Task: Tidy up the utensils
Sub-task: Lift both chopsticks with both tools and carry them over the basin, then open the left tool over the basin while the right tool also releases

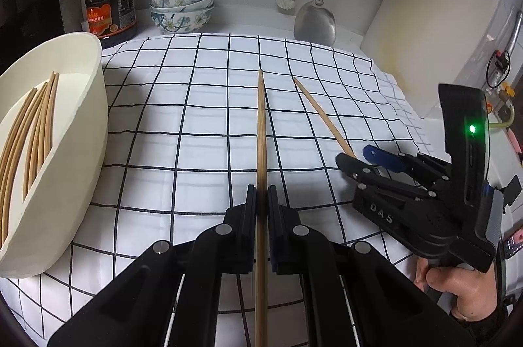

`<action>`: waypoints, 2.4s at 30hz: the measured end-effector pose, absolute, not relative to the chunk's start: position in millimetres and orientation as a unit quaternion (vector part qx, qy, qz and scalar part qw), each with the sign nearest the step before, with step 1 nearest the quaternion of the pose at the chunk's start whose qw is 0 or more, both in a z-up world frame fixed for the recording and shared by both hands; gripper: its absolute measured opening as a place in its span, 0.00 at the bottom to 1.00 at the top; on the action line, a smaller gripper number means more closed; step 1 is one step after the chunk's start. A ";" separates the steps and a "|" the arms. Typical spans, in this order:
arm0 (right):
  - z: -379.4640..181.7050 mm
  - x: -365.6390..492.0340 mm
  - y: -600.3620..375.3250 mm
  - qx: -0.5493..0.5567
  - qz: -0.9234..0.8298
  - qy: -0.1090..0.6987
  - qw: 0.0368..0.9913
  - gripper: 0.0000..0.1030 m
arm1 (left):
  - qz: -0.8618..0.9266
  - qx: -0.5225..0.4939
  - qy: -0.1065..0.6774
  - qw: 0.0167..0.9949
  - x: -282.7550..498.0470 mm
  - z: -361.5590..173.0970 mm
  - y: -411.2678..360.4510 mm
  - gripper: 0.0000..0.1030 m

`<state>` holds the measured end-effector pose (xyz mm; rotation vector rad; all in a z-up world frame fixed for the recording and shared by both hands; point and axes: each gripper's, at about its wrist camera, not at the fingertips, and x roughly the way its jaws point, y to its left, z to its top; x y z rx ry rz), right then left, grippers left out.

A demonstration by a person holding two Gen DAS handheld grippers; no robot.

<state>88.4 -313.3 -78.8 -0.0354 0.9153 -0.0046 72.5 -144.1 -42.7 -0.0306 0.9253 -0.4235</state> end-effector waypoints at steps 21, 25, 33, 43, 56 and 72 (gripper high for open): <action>-26.2 58.0 -286.9 0.059 0.051 0.368 0.926 0.06 | -0.232 -0.061 0.408 0.881 57.2 6.2 -92.6 0.07; -7.2 54.6 -257.6 0.071 0.084 0.348 0.931 0.06 | -0.220 -0.068 0.392 0.891 55.8 26.4 -59.3 0.07; 29.3 71.3 -168.8 0.076 0.168 0.324 0.928 0.06 | -0.155 -0.069 0.355 0.920 62.3 53.3 35.2 0.07; 30.7 118.4 -60.2 0.054 0.217 0.350 0.910 0.06 | -0.081 -0.073 0.365 0.925 92.8 33.5 116.8 0.07; -3.3 139.5 -20.4 0.032 0.199 0.404 0.892 0.06 | -0.065 -0.071 0.408 0.908 124.8 -1.0 139.5 0.08; 11.6 101.3 -50.1 0.038 0.155 0.362 0.918 0.57 | -0.005 -0.066 0.362 0.930 84.2 18.8 155.6 0.91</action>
